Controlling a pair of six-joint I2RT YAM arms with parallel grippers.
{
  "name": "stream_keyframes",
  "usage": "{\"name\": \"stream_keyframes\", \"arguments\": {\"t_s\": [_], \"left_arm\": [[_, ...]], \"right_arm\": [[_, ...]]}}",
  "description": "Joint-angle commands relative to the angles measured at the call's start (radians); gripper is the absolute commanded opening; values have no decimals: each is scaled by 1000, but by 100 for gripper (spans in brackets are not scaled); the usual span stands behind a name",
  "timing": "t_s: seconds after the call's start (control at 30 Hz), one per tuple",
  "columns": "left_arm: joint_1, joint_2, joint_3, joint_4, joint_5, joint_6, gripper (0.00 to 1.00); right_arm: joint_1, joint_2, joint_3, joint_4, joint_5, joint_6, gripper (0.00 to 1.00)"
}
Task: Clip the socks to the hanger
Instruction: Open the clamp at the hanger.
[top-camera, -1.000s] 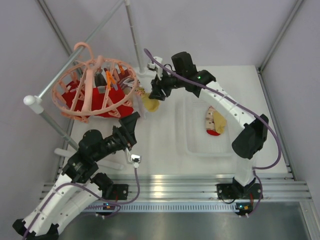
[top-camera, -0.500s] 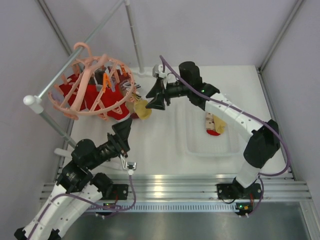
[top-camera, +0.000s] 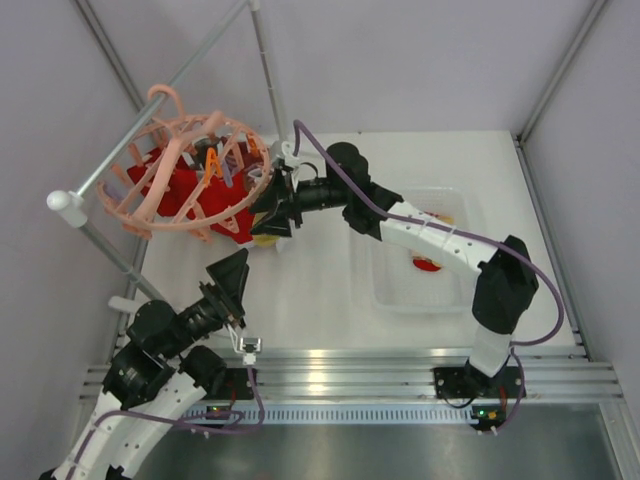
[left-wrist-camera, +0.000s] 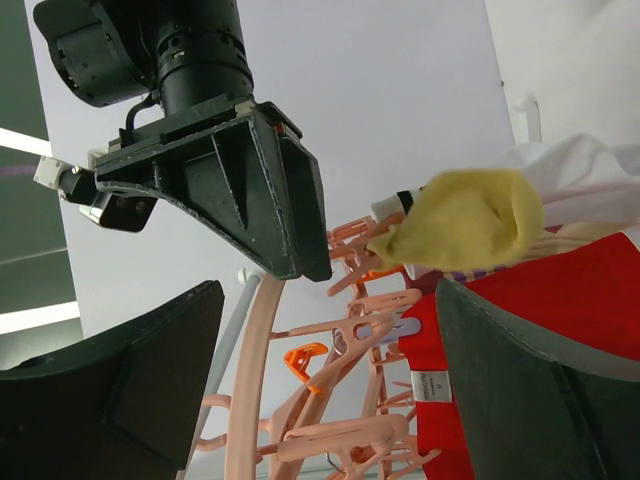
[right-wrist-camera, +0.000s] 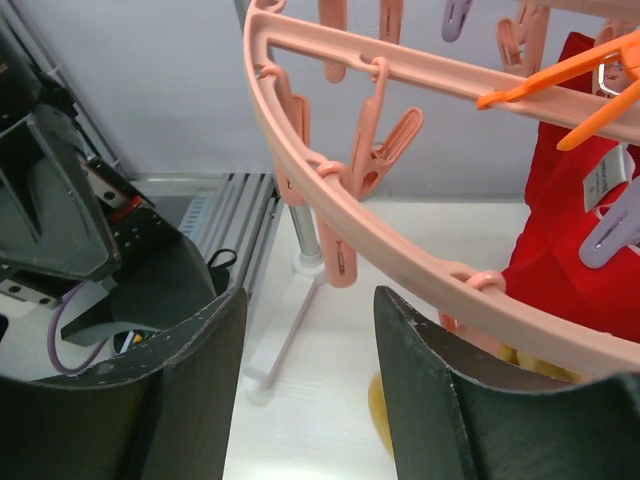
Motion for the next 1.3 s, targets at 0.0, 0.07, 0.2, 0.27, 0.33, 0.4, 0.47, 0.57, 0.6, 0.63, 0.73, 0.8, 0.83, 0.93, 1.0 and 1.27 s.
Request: {"name": "stream_keyframes", "arguments": {"t_s": [0.0,0.07,0.2,0.27,0.33,0.4,0.47,0.57,0.6,0.63,0.73,0.8,0.83,0.93,1.0,1.27], "left_arm": [[-2,-20,8,-23,-10,-19,92],[-1,-28,8,-24,-13,-24,92],[-2,-53,4,-26,-16,-27,92],[-2,-62,4,-27,-17,-24,92],[-2,-65,8,-29,-25,-24,92],[-2,-67,16,-40,-29,-25,92],[-2,-68,21,-43,-28,-27,92],[-2,-74,21,-49,-31,-27,92],[-1,-76,21,-49,-33,-30,92],[-2,-79,19,-52,-34,-28,92],[-2,-83,19,-58,-34,-25,92],[-2,-88,21,-60,-37,-25,92],[-1,-91,22,-63,-37,-25,92],[-1,-94,28,-64,-43,-24,92],[-2,-96,31,-70,-48,-25,92],[-1,-108,45,-104,-60,-24,92]], "right_arm": [[17,16,0,191,67,88,54],[22,30,-8,217,82,91,55],[39,67,-2,254,92,91,56],[45,79,-2,263,101,91,56],[56,84,-11,282,110,97,56],[62,94,-16,292,116,106,57],[71,102,-20,309,129,116,58],[80,104,-29,337,162,128,58],[86,102,-43,348,171,142,58],[90,99,-51,364,184,151,58],[96,96,-71,411,228,172,59],[96,102,-74,432,260,188,59],[96,105,-72,438,270,192,60],[108,123,-74,458,276,201,60],[119,136,-85,478,265,211,60],[163,151,-126,604,352,197,64]]}}
